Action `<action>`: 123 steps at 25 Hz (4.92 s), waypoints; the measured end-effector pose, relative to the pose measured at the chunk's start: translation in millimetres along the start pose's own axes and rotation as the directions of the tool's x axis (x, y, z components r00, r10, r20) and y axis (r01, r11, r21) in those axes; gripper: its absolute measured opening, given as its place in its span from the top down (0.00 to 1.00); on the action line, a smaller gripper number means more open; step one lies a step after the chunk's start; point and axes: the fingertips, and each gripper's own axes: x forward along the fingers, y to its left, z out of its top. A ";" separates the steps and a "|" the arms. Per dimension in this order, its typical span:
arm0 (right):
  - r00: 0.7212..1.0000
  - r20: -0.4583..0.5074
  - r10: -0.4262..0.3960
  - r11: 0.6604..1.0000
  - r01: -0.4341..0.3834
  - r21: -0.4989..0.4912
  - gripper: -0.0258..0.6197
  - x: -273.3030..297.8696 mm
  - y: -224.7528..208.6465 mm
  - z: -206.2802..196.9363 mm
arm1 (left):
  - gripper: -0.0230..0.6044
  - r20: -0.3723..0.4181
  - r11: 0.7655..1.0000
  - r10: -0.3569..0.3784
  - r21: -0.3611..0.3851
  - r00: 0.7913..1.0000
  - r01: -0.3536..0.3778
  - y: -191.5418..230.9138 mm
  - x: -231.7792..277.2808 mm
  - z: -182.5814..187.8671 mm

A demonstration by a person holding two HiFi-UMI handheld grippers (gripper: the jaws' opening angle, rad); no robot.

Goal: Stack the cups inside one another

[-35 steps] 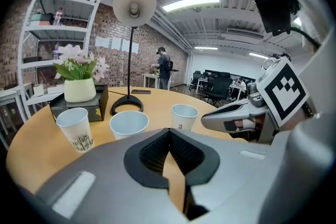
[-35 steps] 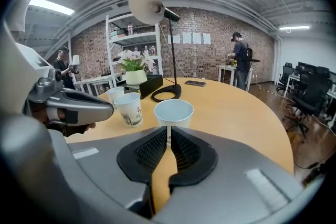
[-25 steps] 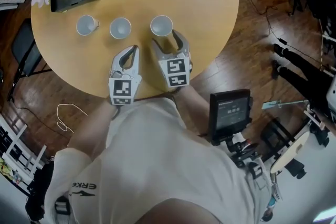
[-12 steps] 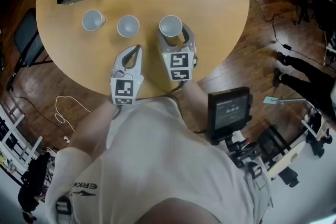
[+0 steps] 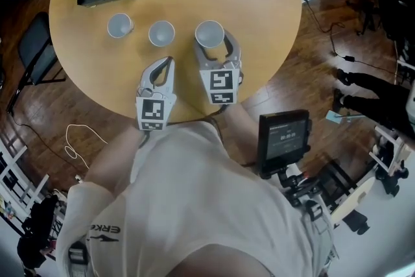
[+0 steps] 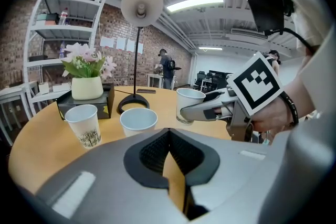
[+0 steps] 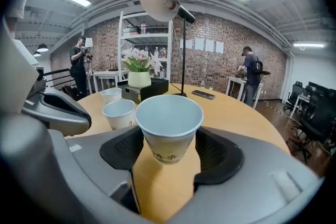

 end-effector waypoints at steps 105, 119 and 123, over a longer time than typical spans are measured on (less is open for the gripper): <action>0.987 -0.104 0.122 0.992 -0.124 -0.019 0.35 49.3 106.0 27.3 | 0.96 0.066 0.996 0.092 -0.022 0.994 -0.091 110.9 -46.9 18.7; 0.996 0.044 0.082 0.996 -0.081 -0.026 0.48 11.0 99.3 74.2 | 0.96 0.133 0.997 0.075 0.006 0.988 -0.076 100.2 -54.0 43.0; 0.992 0.113 0.064 0.998 -0.062 -0.025 0.57 -9.2 98.9 91.3 | 0.96 0.155 0.996 0.080 0.014 0.985 -0.083 95.3 -62.6 50.2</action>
